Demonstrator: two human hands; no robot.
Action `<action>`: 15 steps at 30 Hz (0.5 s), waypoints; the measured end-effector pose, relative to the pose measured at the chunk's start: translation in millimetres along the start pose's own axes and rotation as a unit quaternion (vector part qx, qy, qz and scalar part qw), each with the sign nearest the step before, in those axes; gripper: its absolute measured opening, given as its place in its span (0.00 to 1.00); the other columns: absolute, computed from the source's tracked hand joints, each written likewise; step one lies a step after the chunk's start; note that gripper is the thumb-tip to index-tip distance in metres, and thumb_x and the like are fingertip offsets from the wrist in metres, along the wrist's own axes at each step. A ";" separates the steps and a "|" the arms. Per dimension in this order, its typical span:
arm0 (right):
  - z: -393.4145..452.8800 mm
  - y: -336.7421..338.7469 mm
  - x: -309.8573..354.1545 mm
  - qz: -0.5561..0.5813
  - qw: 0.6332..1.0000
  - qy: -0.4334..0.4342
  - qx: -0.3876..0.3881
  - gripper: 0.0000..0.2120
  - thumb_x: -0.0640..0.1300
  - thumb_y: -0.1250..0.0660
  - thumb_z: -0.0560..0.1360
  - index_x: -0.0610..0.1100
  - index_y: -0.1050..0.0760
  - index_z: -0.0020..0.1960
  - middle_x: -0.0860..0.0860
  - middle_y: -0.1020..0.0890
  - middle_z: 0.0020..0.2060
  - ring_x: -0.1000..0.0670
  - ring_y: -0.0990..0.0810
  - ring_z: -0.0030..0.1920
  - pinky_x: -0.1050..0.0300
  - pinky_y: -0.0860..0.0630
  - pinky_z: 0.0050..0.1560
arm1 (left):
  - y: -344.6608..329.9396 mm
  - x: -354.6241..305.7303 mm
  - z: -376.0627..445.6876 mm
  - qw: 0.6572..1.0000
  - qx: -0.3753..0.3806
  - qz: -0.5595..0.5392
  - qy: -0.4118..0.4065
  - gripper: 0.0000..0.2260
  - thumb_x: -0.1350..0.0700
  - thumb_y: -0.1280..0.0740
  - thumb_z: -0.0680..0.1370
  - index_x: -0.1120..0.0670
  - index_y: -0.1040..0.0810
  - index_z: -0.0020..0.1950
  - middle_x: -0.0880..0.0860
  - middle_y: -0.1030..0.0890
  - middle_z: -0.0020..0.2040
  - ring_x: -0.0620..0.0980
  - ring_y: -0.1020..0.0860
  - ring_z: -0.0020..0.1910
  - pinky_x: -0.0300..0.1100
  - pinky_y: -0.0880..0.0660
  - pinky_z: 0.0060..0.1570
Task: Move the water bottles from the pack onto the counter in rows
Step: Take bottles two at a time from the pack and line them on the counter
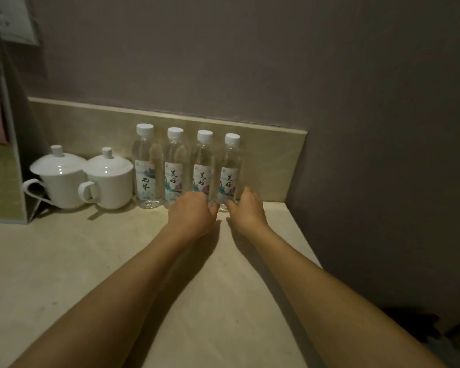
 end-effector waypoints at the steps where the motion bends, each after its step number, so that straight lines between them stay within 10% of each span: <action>1: -1.3 5.5 0.0 0.001 1.000 0.003 -0.004 0.20 0.48 0.35 0.78 0.38 0.32 0.65 0.41 0.26 0.64 0.40 0.26 0.63 0.48 0.27 0.59 | 1.4 -3.8 -1.5 1.000 0.005 -0.009 -0.005 0.19 0.44 0.39 0.79 0.59 0.20 0.46 0.55 0.23 0.37 0.56 0.21 0.40 0.47 0.22 0.41; 8: -18.2 67.9 -13.5 0.044 0.997 0.043 -0.046 0.22 0.44 0.37 0.77 0.40 0.31 0.69 0.43 0.23 0.63 0.43 0.26 0.64 0.52 0.29 0.64 | 15.4 -65.7 -18.3 0.997 -0.003 -0.074 -0.036 0.18 0.46 0.40 0.79 0.57 0.26 0.35 0.57 0.20 0.36 0.58 0.21 0.38 0.47 0.24 0.39; 15: -47.5 169.0 -88.5 0.072 0.979 0.093 -0.165 0.10 0.44 0.38 0.78 0.43 0.24 0.57 0.48 0.19 0.49 0.51 0.24 0.45 0.62 0.31 0.44 | 9.6 -185.9 -56.3 0.986 -0.052 -0.144 -0.069 0.17 0.45 0.43 0.79 0.54 0.24 0.40 0.56 0.20 0.39 0.57 0.22 0.39 0.47 0.26 0.39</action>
Point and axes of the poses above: each hand's wrist, its own z-axis towards the middle knuckle, its own y-axis out of the back of the hand, x = y × z, the point moved 1 cm from there along z, towards the middle knuckle
